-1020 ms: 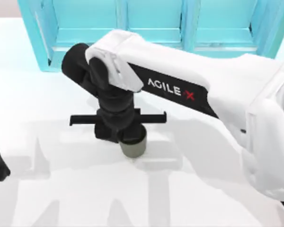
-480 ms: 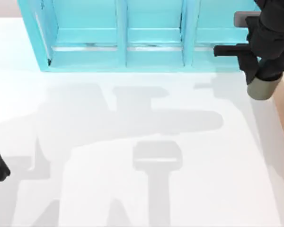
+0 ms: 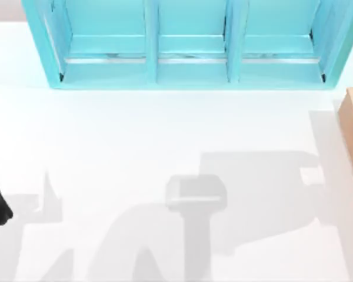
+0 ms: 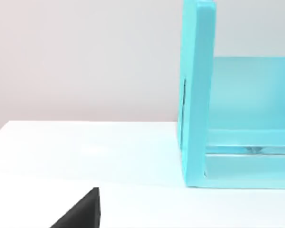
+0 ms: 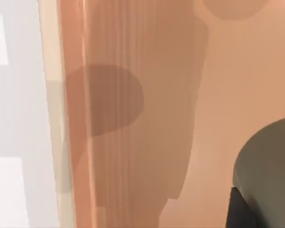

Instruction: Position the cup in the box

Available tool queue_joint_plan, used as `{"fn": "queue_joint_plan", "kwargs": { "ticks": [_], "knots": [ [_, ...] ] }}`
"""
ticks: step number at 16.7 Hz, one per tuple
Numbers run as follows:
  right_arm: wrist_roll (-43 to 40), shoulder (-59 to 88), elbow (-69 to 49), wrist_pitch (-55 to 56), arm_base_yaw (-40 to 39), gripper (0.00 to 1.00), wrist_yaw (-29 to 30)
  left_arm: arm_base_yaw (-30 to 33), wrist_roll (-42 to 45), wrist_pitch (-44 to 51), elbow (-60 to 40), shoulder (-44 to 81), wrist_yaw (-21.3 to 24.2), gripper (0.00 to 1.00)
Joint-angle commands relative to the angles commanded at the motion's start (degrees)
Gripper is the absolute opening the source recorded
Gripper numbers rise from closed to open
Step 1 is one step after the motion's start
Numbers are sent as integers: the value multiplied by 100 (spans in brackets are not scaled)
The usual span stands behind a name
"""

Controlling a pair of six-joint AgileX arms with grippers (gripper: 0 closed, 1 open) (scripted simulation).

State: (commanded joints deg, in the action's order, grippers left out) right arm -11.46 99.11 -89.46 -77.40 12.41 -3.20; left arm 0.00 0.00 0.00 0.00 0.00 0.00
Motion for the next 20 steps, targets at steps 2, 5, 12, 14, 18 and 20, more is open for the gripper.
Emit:
{"fn": "queue_joint_plan", "kwargs": {
  "ticks": [2,5,12,14,18,20],
  "knots": [
    [-169,-156,151,-28,167,0,-14,0,0,0,0,0,0,100],
    [-169,-157,152,-28,168,0,-14,0,0,0,0,0,0,100],
    [-203,-86,782,695,197,0,-9,0,0,0,0,0,0,100],
    [-219,-71,1082,1069,214,0,-16,0,0,0,0,0,0,100],
    [-253,3,1436,1412,254,0,-17,0,0,0,0,0,0,100],
    [-253,3,1436,1412,254,0,-17,0,0,0,0,0,0,100]
  ]
}}
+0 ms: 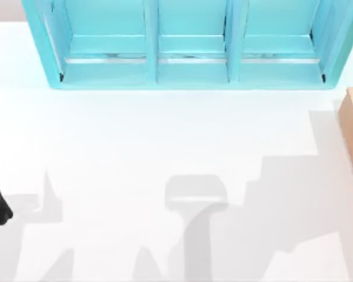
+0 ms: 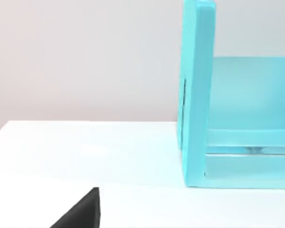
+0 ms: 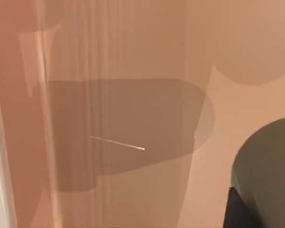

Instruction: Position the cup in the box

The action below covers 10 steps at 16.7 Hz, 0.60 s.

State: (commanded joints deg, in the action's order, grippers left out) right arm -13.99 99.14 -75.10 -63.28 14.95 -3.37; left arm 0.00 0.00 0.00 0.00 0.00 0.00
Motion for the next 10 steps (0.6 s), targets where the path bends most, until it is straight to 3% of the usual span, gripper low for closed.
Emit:
{"fn": "queue_joint_plan", "kwargs": {
  "ticks": [1,10],
  "knots": [
    [0,0,0,0,0,0,0,0,0,0,0,0,0,100],
    [0,0,0,0,0,68,0,0,0,0,0,0,0,100]
  ]
}}
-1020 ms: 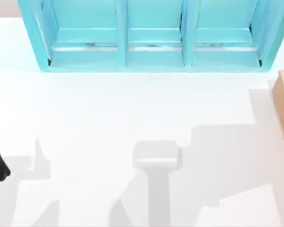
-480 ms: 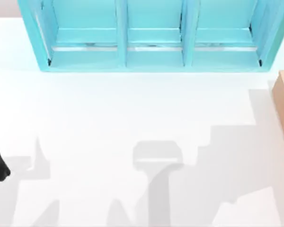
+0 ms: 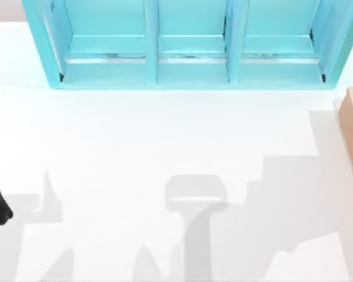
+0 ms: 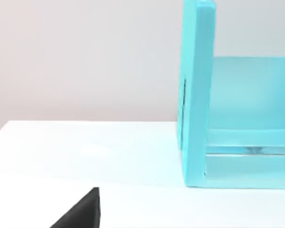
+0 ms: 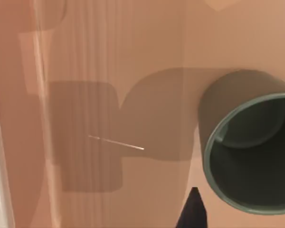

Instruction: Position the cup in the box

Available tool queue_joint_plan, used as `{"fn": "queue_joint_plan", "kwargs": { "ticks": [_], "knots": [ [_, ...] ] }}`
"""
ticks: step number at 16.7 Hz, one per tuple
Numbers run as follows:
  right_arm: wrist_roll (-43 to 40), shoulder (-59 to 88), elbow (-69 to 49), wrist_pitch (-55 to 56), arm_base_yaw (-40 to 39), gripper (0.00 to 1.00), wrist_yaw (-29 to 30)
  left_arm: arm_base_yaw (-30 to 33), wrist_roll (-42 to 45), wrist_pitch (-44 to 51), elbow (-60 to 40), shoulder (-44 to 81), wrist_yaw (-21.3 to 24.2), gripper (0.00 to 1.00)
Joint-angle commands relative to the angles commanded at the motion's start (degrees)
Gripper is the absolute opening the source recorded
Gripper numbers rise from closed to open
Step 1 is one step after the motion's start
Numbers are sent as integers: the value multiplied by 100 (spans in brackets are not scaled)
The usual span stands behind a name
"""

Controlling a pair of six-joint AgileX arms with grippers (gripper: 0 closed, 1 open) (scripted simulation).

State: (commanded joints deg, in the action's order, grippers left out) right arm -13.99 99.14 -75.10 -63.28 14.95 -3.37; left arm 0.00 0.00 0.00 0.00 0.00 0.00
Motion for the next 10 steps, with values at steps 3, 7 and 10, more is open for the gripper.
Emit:
{"fn": "queue_joint_plan", "kwargs": {
  "ticks": [3,7,10],
  "knots": [
    [0,0,0,0,0,90,0,0,0,0,0,0,0,100],
    [0,0,0,0,0,100,0,0,0,0,0,0,0,100],
    [0,0,0,0,0,100,0,0,0,0,0,0,0,100]
  ]
}}
